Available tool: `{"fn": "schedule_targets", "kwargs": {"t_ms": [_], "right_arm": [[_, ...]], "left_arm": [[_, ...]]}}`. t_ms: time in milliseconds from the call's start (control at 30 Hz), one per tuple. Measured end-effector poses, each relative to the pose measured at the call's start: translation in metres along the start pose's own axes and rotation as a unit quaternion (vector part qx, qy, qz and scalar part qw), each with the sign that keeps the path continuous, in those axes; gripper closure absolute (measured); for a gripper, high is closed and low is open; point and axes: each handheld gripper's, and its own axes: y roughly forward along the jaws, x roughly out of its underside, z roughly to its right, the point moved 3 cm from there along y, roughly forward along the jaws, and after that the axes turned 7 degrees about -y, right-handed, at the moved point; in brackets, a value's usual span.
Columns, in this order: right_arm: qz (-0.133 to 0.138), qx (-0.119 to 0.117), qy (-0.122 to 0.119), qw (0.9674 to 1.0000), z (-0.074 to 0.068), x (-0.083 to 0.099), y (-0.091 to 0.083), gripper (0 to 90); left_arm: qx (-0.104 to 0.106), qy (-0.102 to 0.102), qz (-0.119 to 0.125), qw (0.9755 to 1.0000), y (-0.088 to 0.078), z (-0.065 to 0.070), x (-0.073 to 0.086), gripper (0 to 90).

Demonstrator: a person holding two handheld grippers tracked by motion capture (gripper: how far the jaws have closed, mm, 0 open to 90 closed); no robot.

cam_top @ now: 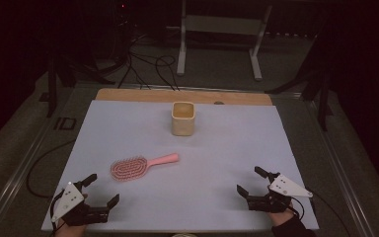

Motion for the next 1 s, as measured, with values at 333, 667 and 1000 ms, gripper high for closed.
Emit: {"fn": "schedule_targets", "kwargs": {"t_ms": [333, 667, 1000], "right_arm": [[-0.002, -0.003, -0.012, 0.9999, -0.0022, 0.0002, -0.0007, 8.6], [-0.011, -0.008, -0.017, 0.9998, -0.0046, 0.0011, 0.0028, 8.6], [-0.014, -0.007, -0.023, 0.9996, -0.0066, -0.0001, 0.0032, 8.6]], "left_arm": [[-0.003, 0.0, 0.001, 1.0, -0.0007, -0.0004, 0.0001, 0.3], [-0.002, 0.001, -0.001, 1.0, -0.0031, 0.0005, 0.0011, 0.3], [0.002, 0.0, -0.001, 1.0, -0.0034, 0.0018, 0.0005, 0.3]]}}
